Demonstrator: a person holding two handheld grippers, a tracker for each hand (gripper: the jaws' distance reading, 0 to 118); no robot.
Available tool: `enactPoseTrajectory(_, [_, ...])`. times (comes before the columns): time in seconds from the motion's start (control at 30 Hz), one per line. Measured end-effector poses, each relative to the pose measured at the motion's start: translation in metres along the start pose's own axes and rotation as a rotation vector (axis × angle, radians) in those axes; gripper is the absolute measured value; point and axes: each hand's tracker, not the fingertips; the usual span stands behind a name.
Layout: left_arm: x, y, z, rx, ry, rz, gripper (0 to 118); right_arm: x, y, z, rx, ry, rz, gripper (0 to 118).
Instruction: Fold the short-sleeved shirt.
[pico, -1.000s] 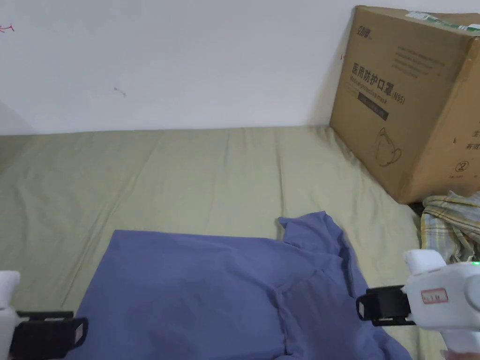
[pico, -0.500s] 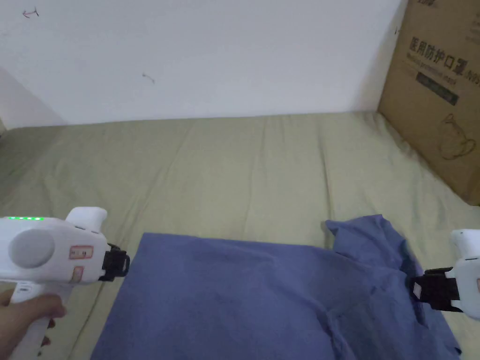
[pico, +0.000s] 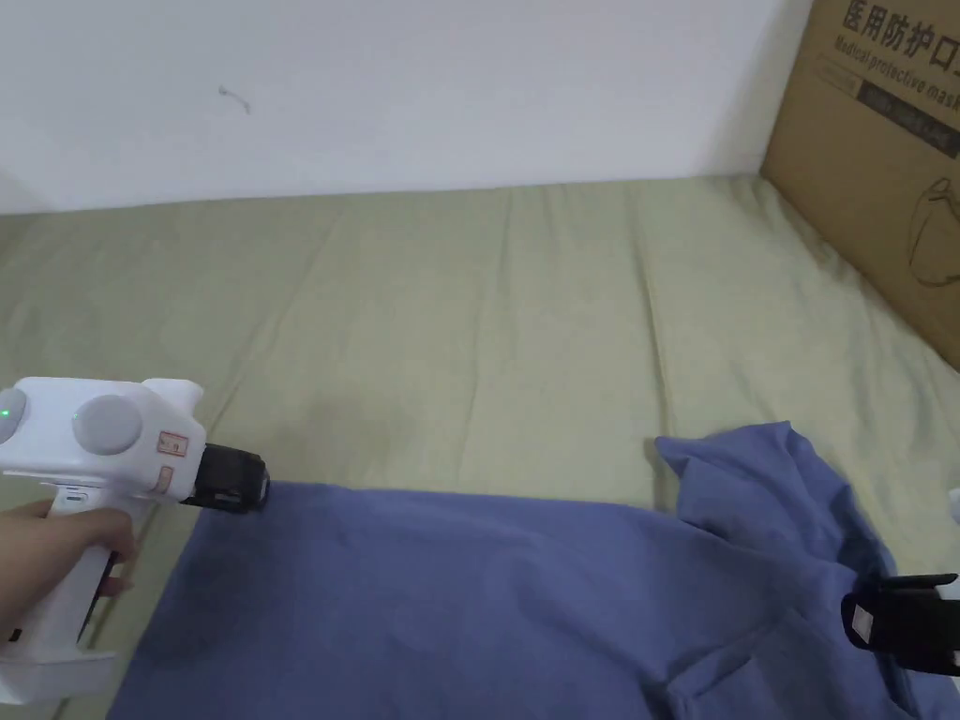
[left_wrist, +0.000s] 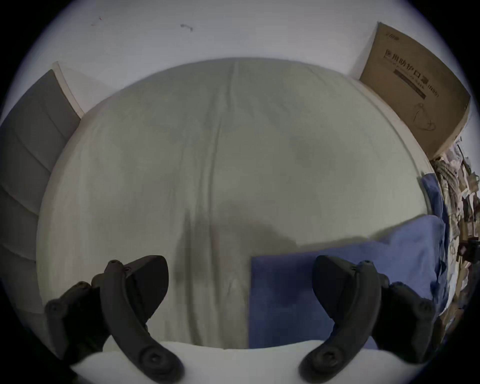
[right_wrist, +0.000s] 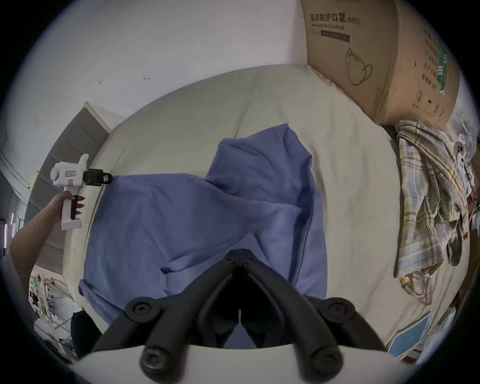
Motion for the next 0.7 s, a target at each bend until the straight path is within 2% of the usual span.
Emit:
enactPoseTrajectory(0.07, [0.005, -0.006, -0.005, -0.078, -0.079, -0.017, 108, 0.009, 0.006, -0.01, -0.009, -0.007, -0.004, 0])
enactPoseTrajectory(0.1, [0.006, -0.007, 0.003, -0.016, -0.001, -0.091, 107, 0.012, 0.008, -0.012, -0.012, -0.014, -0.013, 0])
enactPoseTrajectory(0.17, [0.009, -0.01, 0.02, -0.003, -0.036, -0.073, 86, 0.019, 0.014, -0.018, -0.009, -0.006, -0.019, 0])
enactPoseTrajectory(0.2, [0.009, -0.01, 0.028, 0.019, -0.011, -0.071, 68, 0.022, 0.019, -0.02, 0.012, 0.03, -0.022, 0])
enactPoseTrajectory(0.23, [0.01, -0.01, 0.039, 0.043, 0.02, -0.076, 23, 0.024, 0.027, -0.022, 0.03, 0.086, -0.003, 0])
enactPoseTrajectory(0.27, [0.012, -0.009, 0.048, 0.08, -0.021, -0.078, 0, 0.026, 0.036, -0.024, 0.04, 0.118, 0.021, 0])
enactPoseTrajectory(0.33, [0.013, -0.014, 0.072, 0.146, -0.09, -0.077, 0, 0.026, 0.056, -0.028, 0.045, 0.082, 0.03, 0])
enactPoseTrajectory(0.4, [0.024, -0.018, 0.099, 0.159, -0.053, -0.11, 0, 0.032, 0.08, -0.038, 0.07, 0.033, -0.007, 1])
enactPoseTrajectory(0.43, [0.024, -0.02, 0.107, 0.163, -0.054, -0.113, 0, 0.044, 0.094, -0.05, 0.075, 0.027, -0.032, 12])
enactPoseTrajectory(0.47, [0.023, -0.022, 0.113, 0.164, -0.072, -0.109, 0, 0.05, 0.106, -0.06, 0.06, 0.02, -0.049, 45])
enactPoseTrajectory(0.5, [0.031, -0.026, 0.123, 0.167, -0.086, -0.099, 0, 0.054, 0.116, -0.07, 0.039, -0.031, -0.078, 77])
enactPoseTrajectory(0.53, [0.04, -0.031, 0.131, 0.168, -0.092, -0.09, 0, 0.058, 0.124, -0.08, 0.036, -0.063, -0.093, 99])
enactPoseTrajectory(0.63, [0.045, -0.041, 0.141, 0.164, -0.092, -0.085, 0, 0.072, 0.143, -0.116, -0.032, -0.075, -0.114, 100])
enactPoseTrajectory(0.7, [0.035, -0.047, 0.128, 0.16, -0.09, -0.092, 0, 0.078, 0.146, -0.133, -0.094, -0.146, -0.121, 100])
